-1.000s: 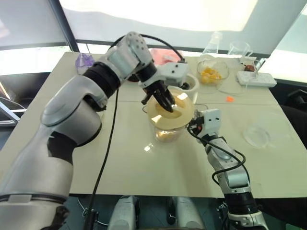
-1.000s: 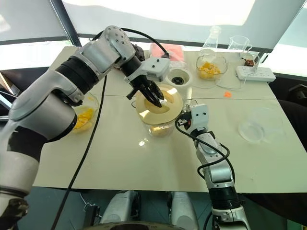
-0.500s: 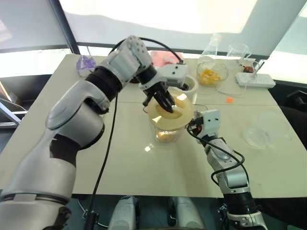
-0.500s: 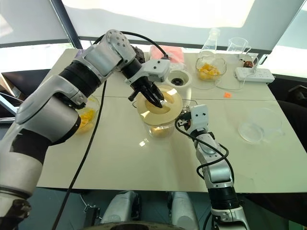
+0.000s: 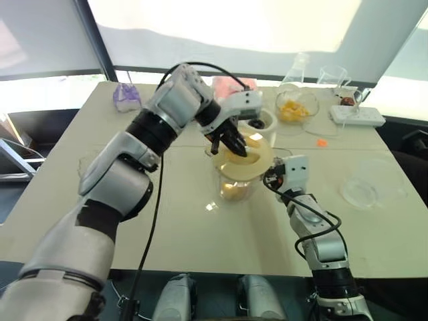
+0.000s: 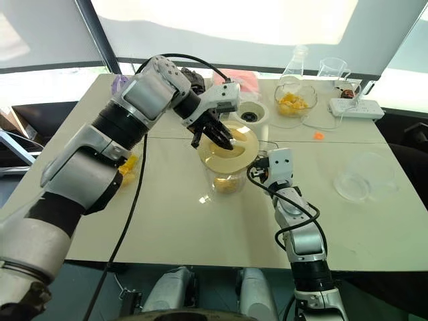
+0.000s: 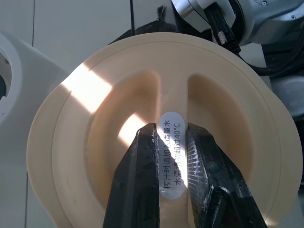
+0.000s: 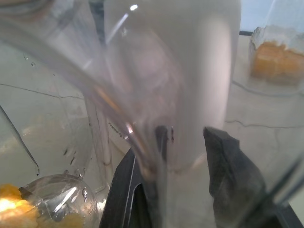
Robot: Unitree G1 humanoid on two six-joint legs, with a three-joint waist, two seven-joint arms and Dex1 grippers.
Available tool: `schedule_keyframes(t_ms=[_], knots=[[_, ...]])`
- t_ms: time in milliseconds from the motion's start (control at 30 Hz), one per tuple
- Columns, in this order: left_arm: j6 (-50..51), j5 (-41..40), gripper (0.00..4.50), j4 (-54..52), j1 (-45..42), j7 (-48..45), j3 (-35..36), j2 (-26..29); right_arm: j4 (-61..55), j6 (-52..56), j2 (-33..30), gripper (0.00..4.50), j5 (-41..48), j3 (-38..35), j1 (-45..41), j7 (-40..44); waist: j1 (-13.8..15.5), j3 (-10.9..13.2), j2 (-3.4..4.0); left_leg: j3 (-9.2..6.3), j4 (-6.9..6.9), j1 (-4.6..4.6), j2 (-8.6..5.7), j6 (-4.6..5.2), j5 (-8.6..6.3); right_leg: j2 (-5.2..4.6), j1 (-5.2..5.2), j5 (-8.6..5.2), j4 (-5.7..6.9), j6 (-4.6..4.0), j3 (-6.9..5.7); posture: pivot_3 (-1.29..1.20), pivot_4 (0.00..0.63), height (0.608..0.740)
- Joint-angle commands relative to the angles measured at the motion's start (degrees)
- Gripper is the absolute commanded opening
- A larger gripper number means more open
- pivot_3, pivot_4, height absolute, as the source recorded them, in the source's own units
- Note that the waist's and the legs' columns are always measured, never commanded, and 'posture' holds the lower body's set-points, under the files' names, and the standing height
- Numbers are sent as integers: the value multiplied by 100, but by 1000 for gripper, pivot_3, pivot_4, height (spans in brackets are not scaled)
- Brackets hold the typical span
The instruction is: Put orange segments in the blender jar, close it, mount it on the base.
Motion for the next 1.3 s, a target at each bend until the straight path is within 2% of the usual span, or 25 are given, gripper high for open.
schedule_keyframes(t_ms=[33, 200, 500, 700, 933, 1067, 1167, 1300], knots=[[784, 48, 232, -244, 667, -10, -402, -448, -208, -130, -54, 1039, -255, -75, -221, -131, -4, -11, 7, -2, 0, 0, -2, 0, 0, 0, 0, 0, 0, 0, 5, 0, 150, 740], [1365, 196, 232, -742, 918, 38, -474, -389, -231, -145, -73, 1039, -273, -74, -217, -109, -5, -19, 4, -11, -1, 0, -10, 0, 0, 1, 4, -2, 0, 2, 13, 0, 150, 740], [2140, 274, 232, -719, 840, 182, -449, -475, -130, -154, -68, 1039, -302, -80, -302, -127, -15, -55, 2, -27, -4, 3, -10, 0, 0, 2, 11, -7, 0, 7, 13, 0, 150, 740], [1884, 355, 232, -792, 953, 195, -478, -395, -135, -160, -76, 1039, -305, -79, -291, -122, -15, -57, 1, -33, -6, 4, -6, 0, -1, 2, 11, -8, -1, 7, 12, 0, 150, 740], [882, 691, 232, -509, 991, 291, -396, -329, -157, -170, -83, 1039, -323, -50, -231, -101, -8, -59, 3, -46, -6, 7, -7, 0, 0, 2, 20, -8, -6, 7, 13, 0, 150, 740], [710, 754, 2173, -324, 898, 247, -300, -342, -181, -169, -116, 1000, -345, -41, -198, -98, -10, -56, 1, -59, -6, 30, -9, -1, -1, 0, 24, -22, -23, 28, 9, 0, 150, 740], [459, 836, 3697, -401, 737, 26, -300, -152, -202, -167, -158, 1000, -343, -56, -161, -88, -57, -54, 4, -59, -9, 28, -10, -2, -1, -1, 30, -22, -28, 28, 11, 0, 150, 740], [72, 826, 3697, -120, 6, -209, -36, -114, -208, -201, -212, 1000, -331, -64, -80, -54, -20, -48, 4, -68, -15, 10, -10, -1, -1, 5, 32, -23, -24, 28, 5, 0, 150, 740]])
